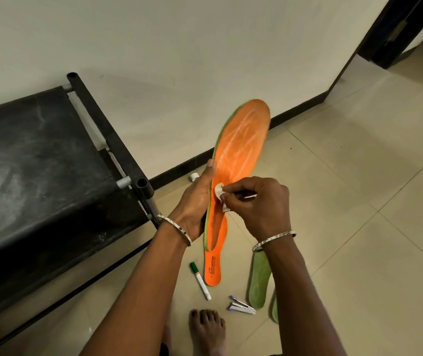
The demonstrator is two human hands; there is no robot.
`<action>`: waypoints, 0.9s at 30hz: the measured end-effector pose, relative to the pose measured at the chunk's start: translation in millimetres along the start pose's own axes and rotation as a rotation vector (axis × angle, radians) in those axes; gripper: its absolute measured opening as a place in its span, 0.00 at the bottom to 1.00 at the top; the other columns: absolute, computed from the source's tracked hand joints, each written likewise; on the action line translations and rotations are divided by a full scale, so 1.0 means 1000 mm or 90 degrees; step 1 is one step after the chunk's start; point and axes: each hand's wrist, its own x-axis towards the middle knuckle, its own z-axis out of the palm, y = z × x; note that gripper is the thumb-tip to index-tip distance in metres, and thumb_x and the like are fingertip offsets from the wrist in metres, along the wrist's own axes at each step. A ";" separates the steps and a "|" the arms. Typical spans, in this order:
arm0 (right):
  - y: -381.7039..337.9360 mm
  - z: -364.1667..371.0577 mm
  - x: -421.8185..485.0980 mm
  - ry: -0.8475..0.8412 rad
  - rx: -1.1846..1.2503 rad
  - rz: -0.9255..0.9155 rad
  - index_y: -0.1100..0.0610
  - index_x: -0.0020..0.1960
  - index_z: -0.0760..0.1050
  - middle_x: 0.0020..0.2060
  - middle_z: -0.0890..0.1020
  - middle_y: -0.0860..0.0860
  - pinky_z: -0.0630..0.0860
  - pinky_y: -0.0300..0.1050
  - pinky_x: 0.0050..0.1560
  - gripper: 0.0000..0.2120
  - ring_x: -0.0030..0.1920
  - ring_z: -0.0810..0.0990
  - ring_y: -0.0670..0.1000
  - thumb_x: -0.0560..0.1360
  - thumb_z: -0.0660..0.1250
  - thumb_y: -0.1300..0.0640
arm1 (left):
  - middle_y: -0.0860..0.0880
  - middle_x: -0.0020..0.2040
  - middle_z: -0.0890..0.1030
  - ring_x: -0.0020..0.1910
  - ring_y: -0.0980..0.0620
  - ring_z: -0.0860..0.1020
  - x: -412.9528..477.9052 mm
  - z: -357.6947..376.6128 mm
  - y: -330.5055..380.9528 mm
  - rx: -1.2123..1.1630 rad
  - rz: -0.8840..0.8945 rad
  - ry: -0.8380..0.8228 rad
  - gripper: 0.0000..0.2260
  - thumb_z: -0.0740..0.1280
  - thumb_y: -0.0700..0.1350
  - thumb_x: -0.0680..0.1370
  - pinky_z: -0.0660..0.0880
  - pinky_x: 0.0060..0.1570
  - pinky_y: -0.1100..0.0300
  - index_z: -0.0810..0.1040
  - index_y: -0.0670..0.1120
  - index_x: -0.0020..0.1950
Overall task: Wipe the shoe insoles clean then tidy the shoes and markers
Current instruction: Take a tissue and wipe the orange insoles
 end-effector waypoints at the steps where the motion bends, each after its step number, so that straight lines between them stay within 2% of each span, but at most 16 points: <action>1: 0.001 0.001 0.001 0.044 -0.004 -0.002 0.53 0.40 0.86 0.33 0.84 0.45 0.73 0.27 0.36 0.04 0.37 0.82 0.41 0.68 0.80 0.54 | 0.40 0.59 0.83 0.58 0.40 0.82 0.001 0.001 -0.001 0.016 0.000 0.008 0.26 0.59 0.64 0.80 0.75 0.64 0.40 0.79 0.46 0.65; 3: 0.003 0.002 0.002 0.117 -0.026 -0.003 0.53 0.40 0.85 0.34 0.84 0.46 0.71 0.25 0.34 0.05 0.34 0.81 0.42 0.68 0.79 0.54 | 0.41 0.61 0.82 0.59 0.38 0.81 0.003 0.003 -0.004 0.044 -0.007 -0.017 0.28 0.58 0.65 0.80 0.76 0.62 0.37 0.77 0.47 0.69; 5: 0.006 0.002 0.002 0.138 -0.044 -0.004 0.53 0.41 0.85 0.35 0.84 0.46 0.74 0.29 0.36 0.05 0.33 0.80 0.40 0.68 0.79 0.53 | 0.42 0.61 0.83 0.58 0.40 0.82 0.004 0.002 -0.006 0.076 0.000 -0.038 0.26 0.56 0.64 0.81 0.77 0.60 0.38 0.77 0.49 0.69; 7: 0.006 0.001 0.001 0.093 -0.008 0.006 0.52 0.41 0.86 0.36 0.84 0.46 0.79 0.36 0.37 0.04 0.34 0.81 0.41 0.68 0.79 0.56 | 0.44 0.57 0.85 0.55 0.42 0.83 0.004 0.002 -0.006 0.096 0.016 -0.022 0.24 0.55 0.64 0.82 0.78 0.59 0.42 0.81 0.50 0.63; 9: 0.003 0.001 -0.001 -0.004 0.020 -0.004 0.52 0.42 0.86 0.36 0.84 0.45 0.82 0.44 0.39 0.05 0.36 0.83 0.44 0.68 0.79 0.58 | 0.42 0.56 0.85 0.56 0.39 0.82 0.006 -0.002 -0.007 0.090 0.012 0.004 0.25 0.57 0.65 0.80 0.76 0.62 0.44 0.85 0.49 0.57; 11: 0.001 0.002 -0.002 -0.086 -0.006 -0.029 0.51 0.44 0.87 0.38 0.85 0.44 0.81 0.45 0.43 0.06 0.38 0.83 0.44 0.68 0.78 0.59 | 0.42 0.57 0.84 0.58 0.39 0.81 0.006 -0.004 -0.007 0.078 -0.001 0.017 0.27 0.59 0.67 0.79 0.74 0.64 0.43 0.83 0.47 0.60; 12: 0.001 0.002 -0.002 -0.094 -0.011 -0.033 0.52 0.44 0.87 0.38 0.85 0.44 0.81 0.45 0.43 0.06 0.38 0.83 0.44 0.68 0.78 0.59 | 0.42 0.58 0.84 0.59 0.40 0.81 0.007 -0.005 -0.008 0.080 -0.005 0.016 0.28 0.59 0.68 0.78 0.74 0.65 0.41 0.82 0.48 0.63; 15: 0.006 -0.001 0.000 0.011 0.006 0.000 0.53 0.41 0.86 0.35 0.85 0.46 0.81 0.42 0.38 0.03 0.35 0.83 0.44 0.69 0.78 0.57 | 0.44 0.60 0.83 0.58 0.41 0.82 0.006 -0.004 -0.007 0.093 0.010 -0.011 0.27 0.56 0.66 0.80 0.76 0.63 0.39 0.78 0.50 0.67; 18: 0.013 -0.007 0.005 0.151 -0.050 0.012 0.52 0.40 0.85 0.35 0.84 0.46 0.80 0.47 0.41 0.03 0.35 0.82 0.44 0.69 0.78 0.53 | 0.42 0.62 0.82 0.56 0.41 0.83 0.003 0.001 -0.005 0.060 0.002 -0.063 0.24 0.54 0.62 0.82 0.81 0.52 0.42 0.74 0.50 0.71; 20: 0.013 -0.006 0.004 0.158 -0.045 0.015 0.51 0.42 0.85 0.36 0.84 0.46 0.81 0.49 0.41 0.03 0.36 0.82 0.44 0.69 0.77 0.54 | 0.42 0.62 0.82 0.57 0.41 0.83 0.004 0.001 -0.006 0.046 -0.006 -0.067 0.24 0.55 0.63 0.82 0.79 0.56 0.40 0.74 0.50 0.70; 23: 0.005 0.004 -0.002 0.071 0.000 0.001 0.50 0.43 0.86 0.38 0.85 0.44 0.82 0.47 0.40 0.04 0.37 0.82 0.43 0.68 0.78 0.56 | 0.43 0.63 0.82 0.62 0.40 0.80 0.009 -0.001 -0.011 0.049 -0.012 -0.037 0.28 0.60 0.68 0.78 0.71 0.67 0.37 0.79 0.50 0.67; 25: -0.001 0.011 -0.004 0.024 -0.003 -0.022 0.50 0.44 0.86 0.38 0.85 0.44 0.81 0.44 0.41 0.06 0.38 0.82 0.42 0.68 0.77 0.58 | 0.42 0.62 0.82 0.63 0.40 0.79 0.012 -0.004 -0.011 0.024 -0.020 -0.014 0.28 0.63 0.68 0.76 0.70 0.70 0.39 0.81 0.49 0.65; 27: -0.001 0.013 -0.003 0.029 -0.001 -0.031 0.50 0.43 0.86 0.38 0.85 0.44 0.81 0.44 0.42 0.05 0.38 0.82 0.42 0.68 0.77 0.58 | 0.42 0.62 0.82 0.63 0.40 0.79 0.015 -0.007 -0.013 0.012 -0.026 -0.017 0.30 0.65 0.69 0.74 0.70 0.69 0.39 0.81 0.49 0.65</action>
